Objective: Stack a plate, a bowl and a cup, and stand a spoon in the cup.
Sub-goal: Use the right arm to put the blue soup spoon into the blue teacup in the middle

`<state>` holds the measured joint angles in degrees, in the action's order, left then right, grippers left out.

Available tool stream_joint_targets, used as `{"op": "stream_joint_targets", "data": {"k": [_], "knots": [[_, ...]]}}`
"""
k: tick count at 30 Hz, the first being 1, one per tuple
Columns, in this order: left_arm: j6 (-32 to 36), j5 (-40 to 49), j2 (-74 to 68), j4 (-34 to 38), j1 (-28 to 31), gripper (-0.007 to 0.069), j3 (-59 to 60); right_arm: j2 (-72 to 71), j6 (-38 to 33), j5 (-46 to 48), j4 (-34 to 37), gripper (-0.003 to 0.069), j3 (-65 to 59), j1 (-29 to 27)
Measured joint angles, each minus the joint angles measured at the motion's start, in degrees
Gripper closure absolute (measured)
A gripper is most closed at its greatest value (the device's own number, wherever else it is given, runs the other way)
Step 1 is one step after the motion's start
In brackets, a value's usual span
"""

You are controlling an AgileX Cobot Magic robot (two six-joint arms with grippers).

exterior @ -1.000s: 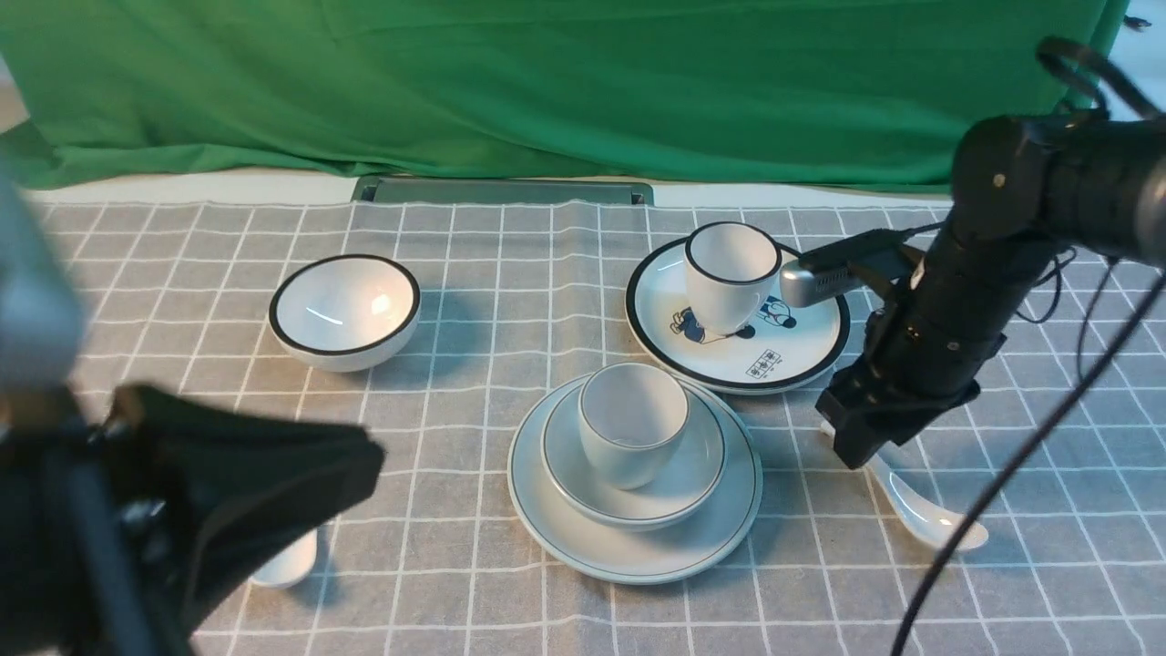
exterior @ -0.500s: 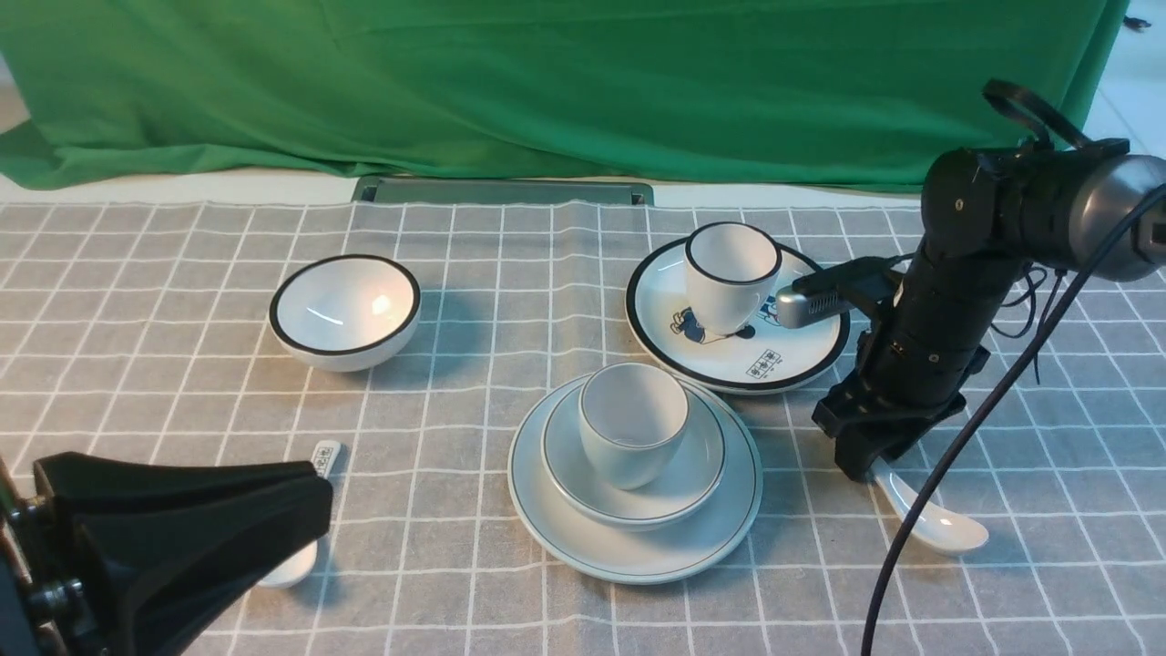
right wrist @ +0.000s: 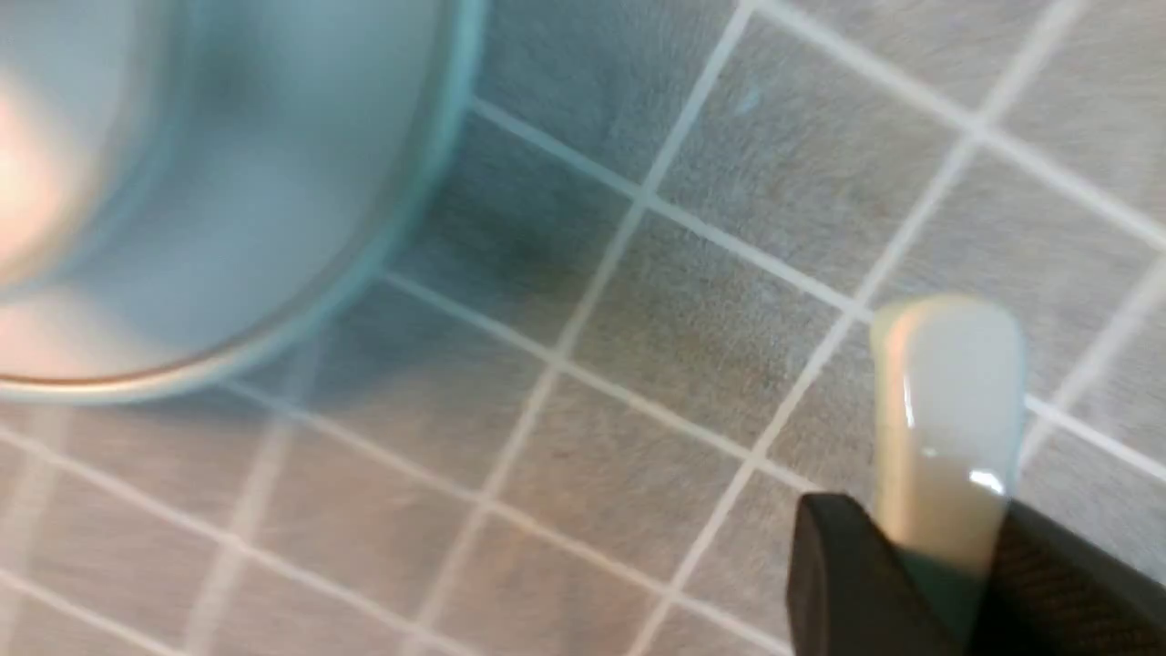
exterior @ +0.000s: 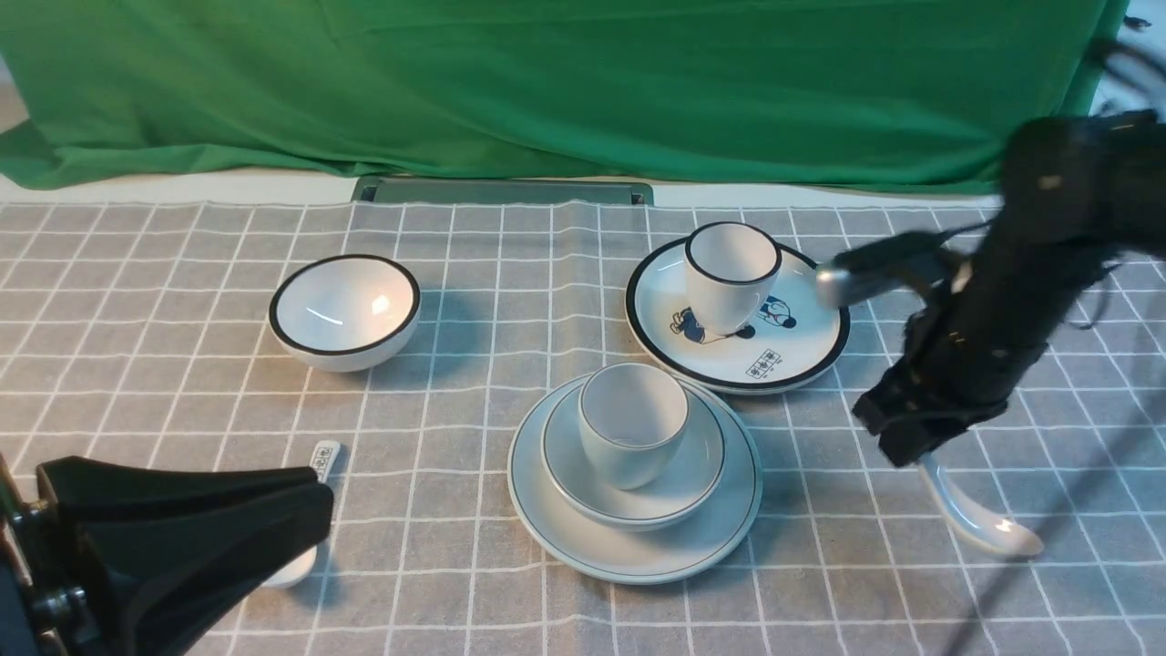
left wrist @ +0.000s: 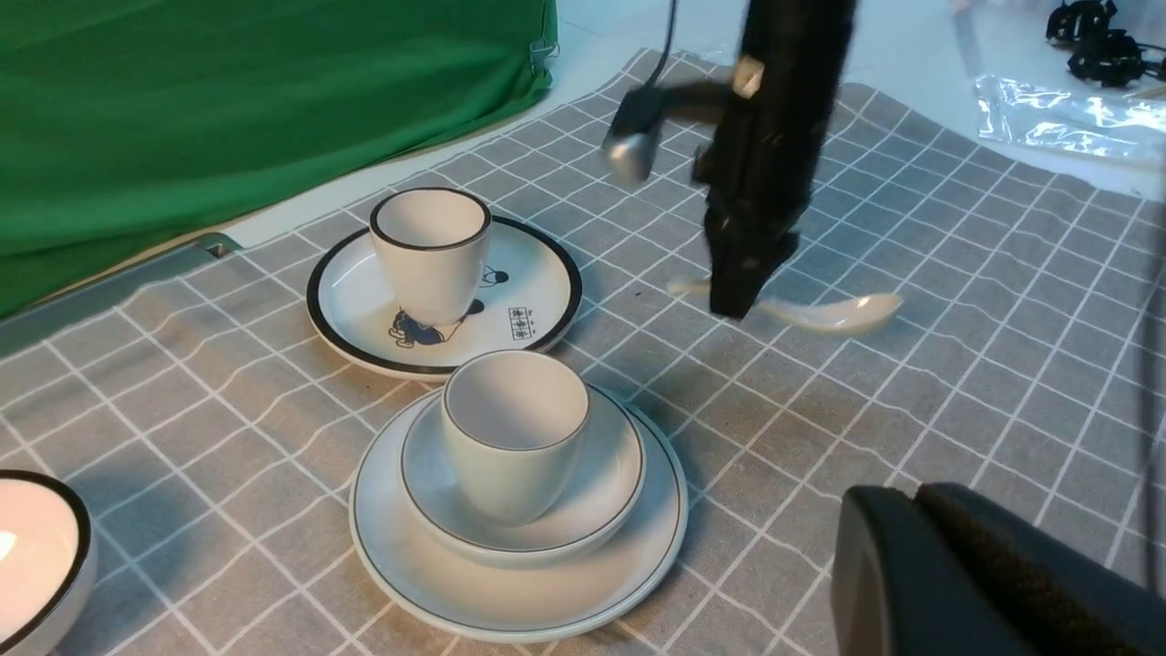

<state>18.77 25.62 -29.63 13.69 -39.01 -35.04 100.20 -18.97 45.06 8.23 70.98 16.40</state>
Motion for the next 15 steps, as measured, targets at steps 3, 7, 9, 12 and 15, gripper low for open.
{"op": "stream_joint_targets", "data": {"k": [3,7,9,12,15], "knots": [[0.2,0.0,0.0,-0.2,0.0,0.0615,0.0,-11.8,0.0,-15.5,4.9,0.0491,-11.2,2.5],[0.3,-0.1,0.0,-0.8,0.0,0.0615,0.0,-21.7,0.3,-42.6,11.6,0.0491,-24.3,9.8],[0.4,-0.1,0.0,-1.1,0.0,0.0615,0.0,-23.2,1.1,-57.2,12.6,0.0491,-29.1,14.9],[0.4,-0.1,0.0,-1.3,0.0,0.0615,0.0,-22.5,2.7,-70.0,13.1,0.0491,-32.1,20.4],[0.4,-0.1,0.0,-1.3,0.0,0.0615,0.0,-19.1,4.8,-83.1,13.2,0.0491,-33.3,26.6]]}}
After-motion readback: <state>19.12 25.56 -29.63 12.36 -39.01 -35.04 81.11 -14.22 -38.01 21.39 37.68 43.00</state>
